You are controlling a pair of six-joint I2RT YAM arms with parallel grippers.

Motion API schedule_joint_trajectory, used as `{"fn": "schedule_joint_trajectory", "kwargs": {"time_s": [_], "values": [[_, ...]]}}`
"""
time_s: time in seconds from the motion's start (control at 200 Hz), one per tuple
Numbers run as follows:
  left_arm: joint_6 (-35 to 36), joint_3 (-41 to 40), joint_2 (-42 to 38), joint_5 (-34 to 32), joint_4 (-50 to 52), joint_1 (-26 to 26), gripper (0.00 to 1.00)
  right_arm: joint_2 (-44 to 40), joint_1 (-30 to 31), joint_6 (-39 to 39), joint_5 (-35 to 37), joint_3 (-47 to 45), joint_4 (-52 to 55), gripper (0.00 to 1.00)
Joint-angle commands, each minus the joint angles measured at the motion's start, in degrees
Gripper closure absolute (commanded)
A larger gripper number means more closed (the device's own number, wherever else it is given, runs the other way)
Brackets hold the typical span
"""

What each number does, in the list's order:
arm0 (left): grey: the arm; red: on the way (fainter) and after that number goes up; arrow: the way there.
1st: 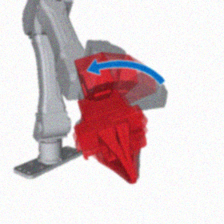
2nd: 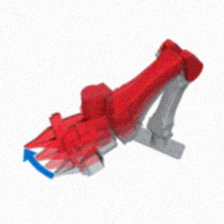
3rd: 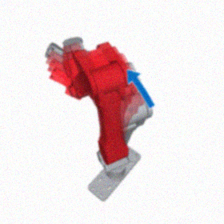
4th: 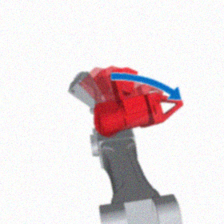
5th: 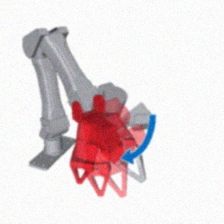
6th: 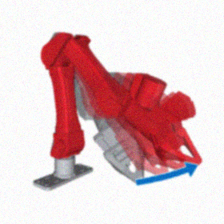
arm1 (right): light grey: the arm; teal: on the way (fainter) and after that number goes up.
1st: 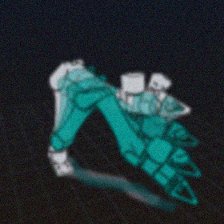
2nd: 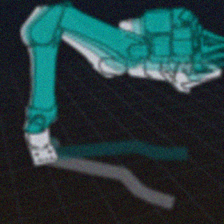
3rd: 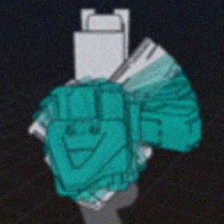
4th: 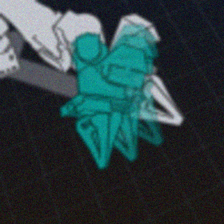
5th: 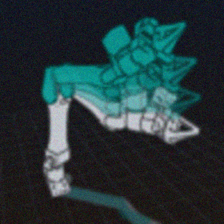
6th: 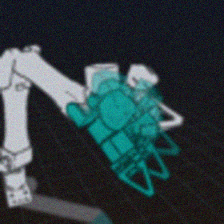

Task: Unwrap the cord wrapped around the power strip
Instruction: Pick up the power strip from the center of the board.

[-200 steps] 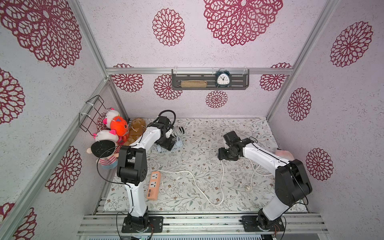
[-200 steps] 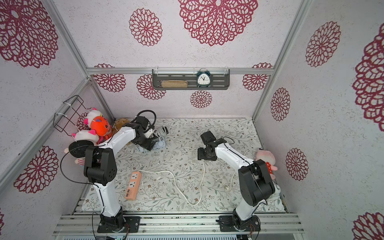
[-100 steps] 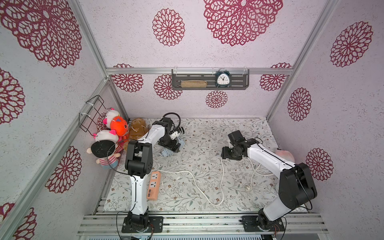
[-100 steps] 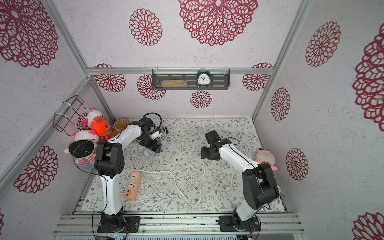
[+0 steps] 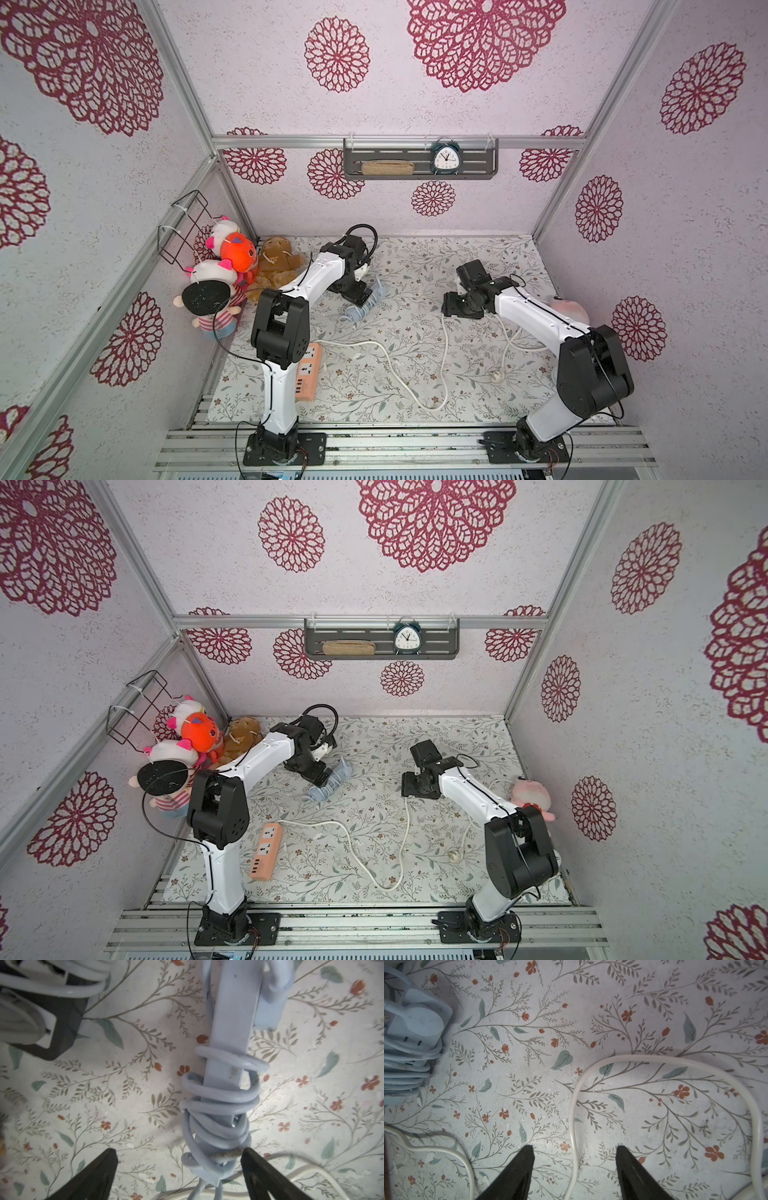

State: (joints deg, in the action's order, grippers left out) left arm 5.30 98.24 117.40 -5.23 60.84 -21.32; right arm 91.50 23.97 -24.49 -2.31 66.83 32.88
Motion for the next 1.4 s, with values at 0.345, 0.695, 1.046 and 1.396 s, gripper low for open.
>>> {"fn": "schedule_joint_trajectory", "kwargs": {"time_s": [0.345, 0.695, 1.046, 1.396], "values": [[-2.5, -1.4, 3.3, -2.3, -3.7, -4.1, 0.03, 0.4, -0.5, 1.1, -0.5, -0.3, 0.3, 0.33], [-3.5, -1.2, 8.0, -2.2, -6.0, -3.4, 0.07, 0.0, -0.4, 0.6, -1.6, -0.8, -0.3, 0.33], [0.0, -3.7, 3.1, 7.6, -8.5, -2.2, 0.49, 2.8, 3.3, 4.0, -10.0, 3.1, -7.9, 0.31], [7.6, 5.3, -4.1, 28.1, 1.9, -2.5, 0.65, 2.8, 5.0, 9.6, -16.3, 10.5, -10.9, 0.33]]}}
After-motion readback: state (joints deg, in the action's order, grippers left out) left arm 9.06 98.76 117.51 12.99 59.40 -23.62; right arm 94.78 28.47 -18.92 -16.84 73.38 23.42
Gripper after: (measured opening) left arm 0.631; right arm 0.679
